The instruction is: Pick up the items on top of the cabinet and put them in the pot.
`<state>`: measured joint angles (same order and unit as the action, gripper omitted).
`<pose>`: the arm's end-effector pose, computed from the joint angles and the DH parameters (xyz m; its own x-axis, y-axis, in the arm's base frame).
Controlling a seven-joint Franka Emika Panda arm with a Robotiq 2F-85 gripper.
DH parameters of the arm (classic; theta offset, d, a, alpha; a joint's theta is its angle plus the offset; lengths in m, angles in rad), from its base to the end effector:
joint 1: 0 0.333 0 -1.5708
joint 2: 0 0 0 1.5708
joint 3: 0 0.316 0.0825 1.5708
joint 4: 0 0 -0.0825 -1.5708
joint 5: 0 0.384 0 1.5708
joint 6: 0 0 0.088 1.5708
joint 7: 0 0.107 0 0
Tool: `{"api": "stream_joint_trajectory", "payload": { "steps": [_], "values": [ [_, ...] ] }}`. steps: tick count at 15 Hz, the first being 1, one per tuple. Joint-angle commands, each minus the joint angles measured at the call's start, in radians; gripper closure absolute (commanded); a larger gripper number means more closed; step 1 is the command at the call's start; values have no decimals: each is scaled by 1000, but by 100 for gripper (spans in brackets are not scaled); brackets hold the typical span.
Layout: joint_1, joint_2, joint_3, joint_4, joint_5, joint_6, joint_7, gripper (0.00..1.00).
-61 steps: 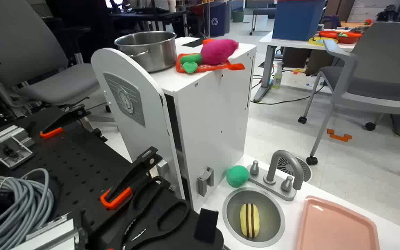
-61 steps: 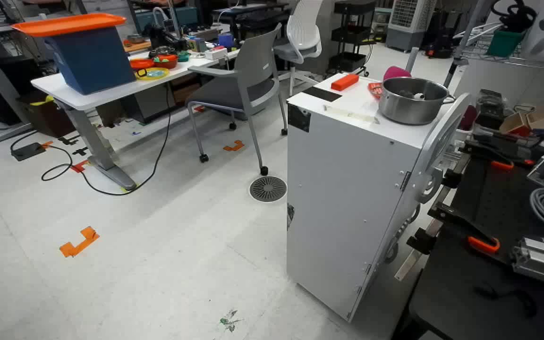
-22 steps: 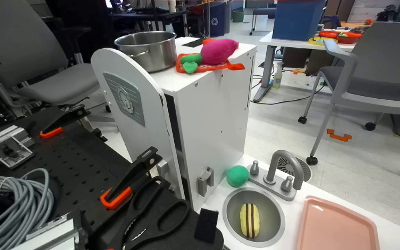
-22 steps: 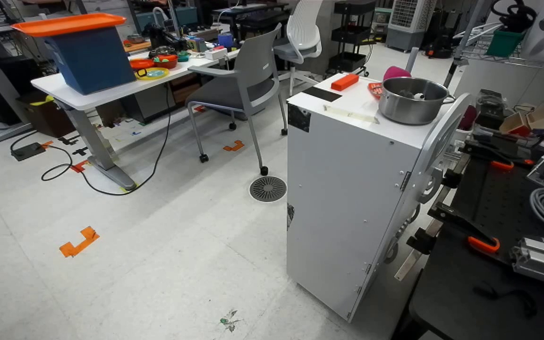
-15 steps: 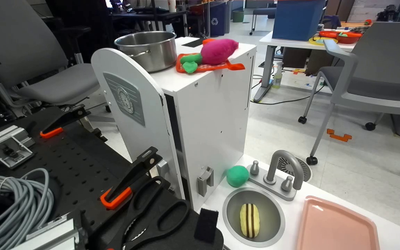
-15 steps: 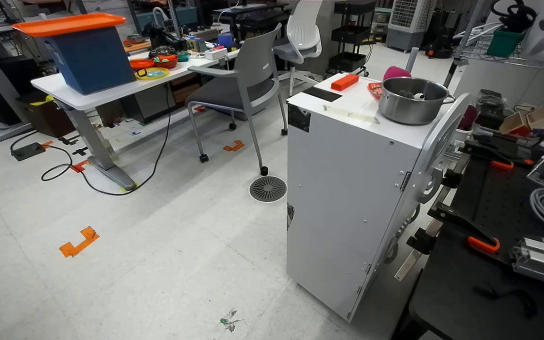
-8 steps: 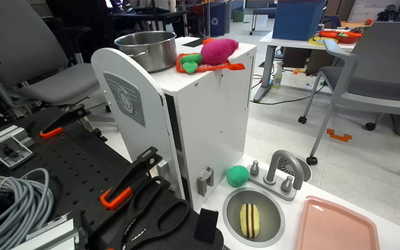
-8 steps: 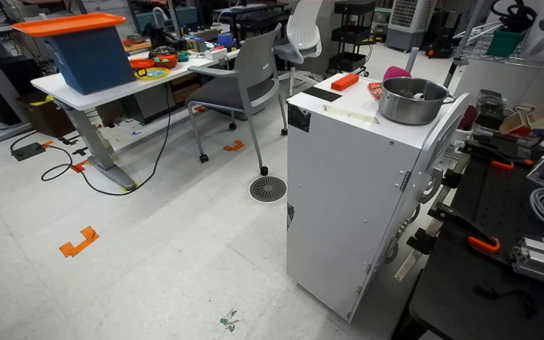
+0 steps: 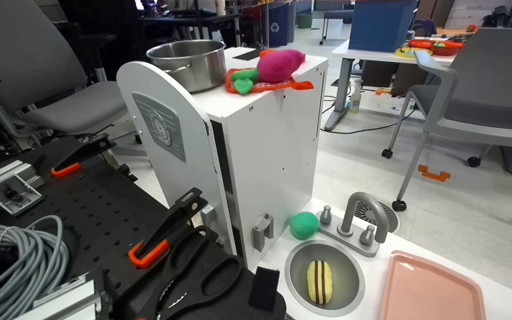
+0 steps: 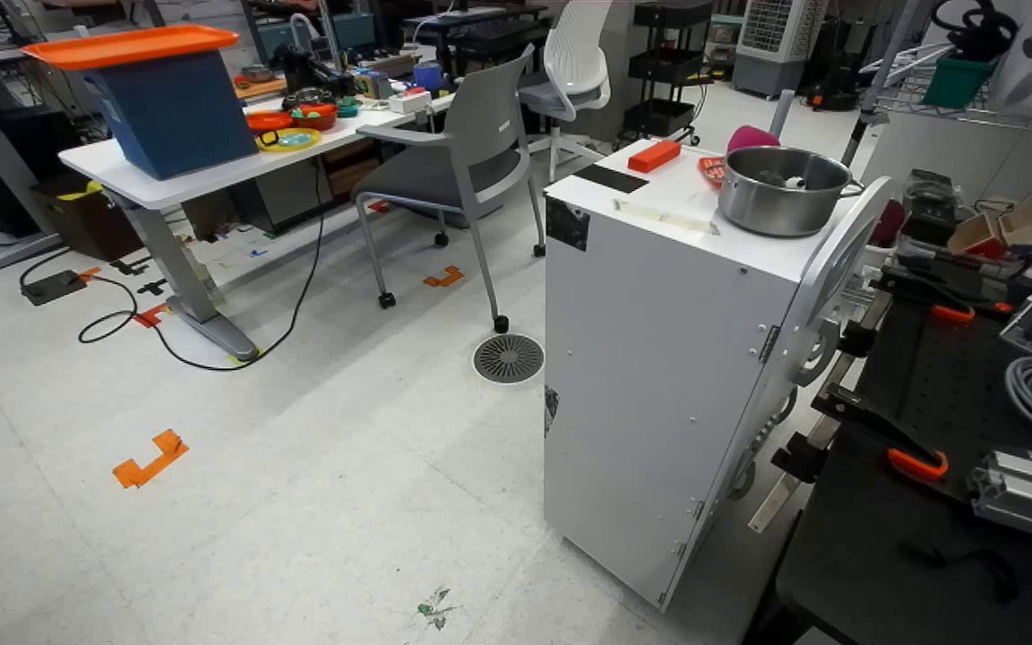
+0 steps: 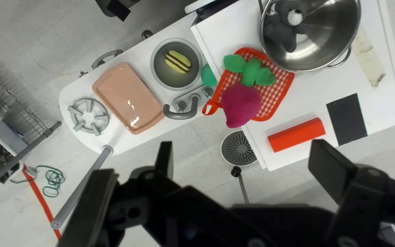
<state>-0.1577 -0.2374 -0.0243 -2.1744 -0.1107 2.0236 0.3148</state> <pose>0.4816 -0.0958 0.5003 0.8956 -0.4310 0.1102 -0.4393 -0.8959 0.0666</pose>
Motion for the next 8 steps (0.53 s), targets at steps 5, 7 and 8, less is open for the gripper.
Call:
{"api": "stream_joint_trajectory", "payload": {
  "steps": [5, 7, 8],
  "values": [
    [1, 163, -34, 118, -31, 45, 144, 0],
    [4, 192, -42, 129, -33, 87, 178, 0],
    [7, 206, -45, 133, -39, 108, 193, 0]
  ]
}}
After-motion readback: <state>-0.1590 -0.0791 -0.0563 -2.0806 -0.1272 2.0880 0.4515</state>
